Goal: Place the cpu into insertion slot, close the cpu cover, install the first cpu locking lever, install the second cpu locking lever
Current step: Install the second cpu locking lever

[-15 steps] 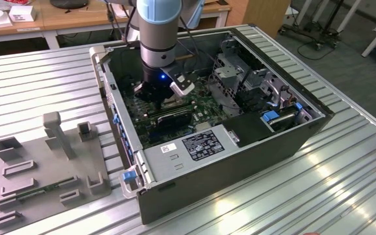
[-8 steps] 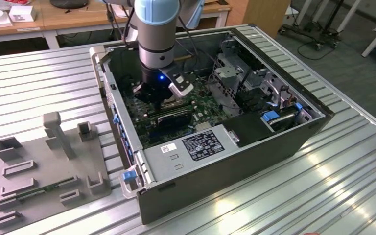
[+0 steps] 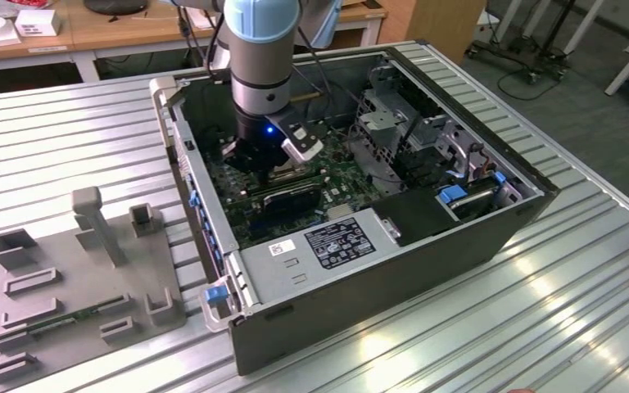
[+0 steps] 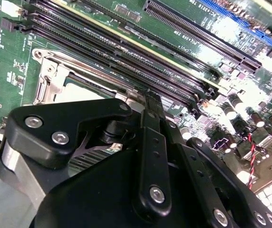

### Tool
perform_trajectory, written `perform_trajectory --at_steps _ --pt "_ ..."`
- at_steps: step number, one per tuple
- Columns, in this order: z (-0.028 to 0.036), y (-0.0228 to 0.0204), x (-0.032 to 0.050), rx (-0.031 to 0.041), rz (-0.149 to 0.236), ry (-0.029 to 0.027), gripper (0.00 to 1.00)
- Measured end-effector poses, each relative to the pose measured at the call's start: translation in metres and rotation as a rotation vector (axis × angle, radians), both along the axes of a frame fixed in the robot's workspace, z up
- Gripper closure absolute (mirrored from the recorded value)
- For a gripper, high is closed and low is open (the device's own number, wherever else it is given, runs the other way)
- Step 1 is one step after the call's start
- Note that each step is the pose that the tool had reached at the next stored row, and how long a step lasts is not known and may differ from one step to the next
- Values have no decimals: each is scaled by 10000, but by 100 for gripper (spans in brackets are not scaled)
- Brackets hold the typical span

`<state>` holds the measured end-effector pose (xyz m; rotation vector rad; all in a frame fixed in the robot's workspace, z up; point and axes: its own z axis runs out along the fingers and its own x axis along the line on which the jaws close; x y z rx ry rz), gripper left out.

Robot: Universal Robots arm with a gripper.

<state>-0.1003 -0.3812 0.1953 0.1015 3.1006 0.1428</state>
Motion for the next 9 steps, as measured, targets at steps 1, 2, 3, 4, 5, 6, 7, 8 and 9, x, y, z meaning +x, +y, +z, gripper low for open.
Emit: perform_trajectory --at_steps 1,2,3,4,5,6,7,8,9 --pt "0 0 0 0 0 0 89" --pt "0 -1 0 -2 -1 -1 89" --pt "0 -2 -1 -8 -2 0 89" --pt "0 -4 -1 -15 -2 0 89" --pt "0 -6 0 -24 -1 0 89" --pt "0 -7 0 -31 0 1 89" --pt "0 -7 0 -32 -1 0 89" --pt "1 -7 0 -32 -1 0 89" --pt "5 -8 0 -32 -1 0 89"
